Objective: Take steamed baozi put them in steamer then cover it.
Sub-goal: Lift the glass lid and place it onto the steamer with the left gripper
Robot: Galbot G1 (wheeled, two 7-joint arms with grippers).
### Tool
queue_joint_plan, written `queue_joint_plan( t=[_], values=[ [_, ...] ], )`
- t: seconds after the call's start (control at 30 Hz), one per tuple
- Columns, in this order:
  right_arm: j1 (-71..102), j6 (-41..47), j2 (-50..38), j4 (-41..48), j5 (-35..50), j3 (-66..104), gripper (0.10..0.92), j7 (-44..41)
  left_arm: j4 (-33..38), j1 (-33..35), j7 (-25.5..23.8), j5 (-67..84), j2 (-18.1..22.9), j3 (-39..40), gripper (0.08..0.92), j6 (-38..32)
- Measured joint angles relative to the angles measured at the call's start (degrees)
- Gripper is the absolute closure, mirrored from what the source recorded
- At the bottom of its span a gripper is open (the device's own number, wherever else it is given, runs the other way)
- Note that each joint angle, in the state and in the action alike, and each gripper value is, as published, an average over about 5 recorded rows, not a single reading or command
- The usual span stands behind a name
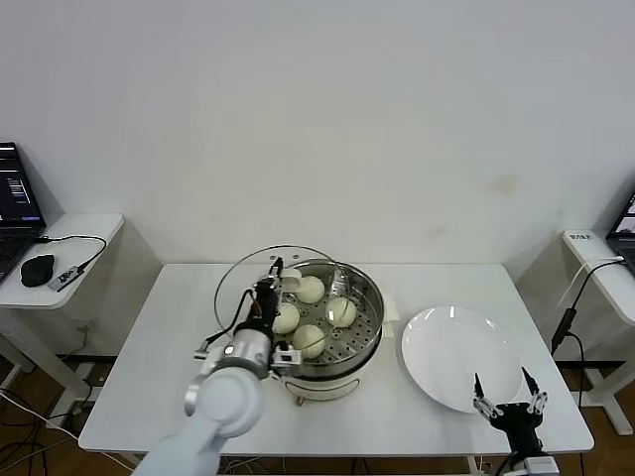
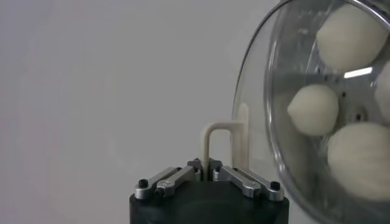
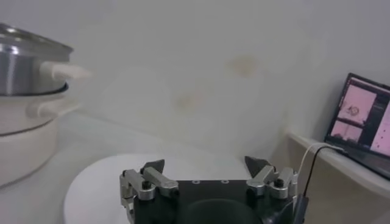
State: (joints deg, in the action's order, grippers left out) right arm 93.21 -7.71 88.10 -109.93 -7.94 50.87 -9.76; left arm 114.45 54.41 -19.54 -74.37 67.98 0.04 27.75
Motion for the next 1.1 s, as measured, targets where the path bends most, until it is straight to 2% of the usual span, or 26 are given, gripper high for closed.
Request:
queue_joint_plan(
  t=[0.6,1.1],
  values=[
    [-0.1,-1.0,0.0,1.8,-2.0,-0.2,0.203,0.4,-7.5,-2.2,-1.8,-10.0,11.0,4.5,0.866,-0.1],
    [0.0,-1.2,-0.4,2.2,-2.6,-0.5,0.203,0.2,-10.0,-1.0,-1.8,-12.9,13.8,3.7,0.866,-0.8]
  ],
)
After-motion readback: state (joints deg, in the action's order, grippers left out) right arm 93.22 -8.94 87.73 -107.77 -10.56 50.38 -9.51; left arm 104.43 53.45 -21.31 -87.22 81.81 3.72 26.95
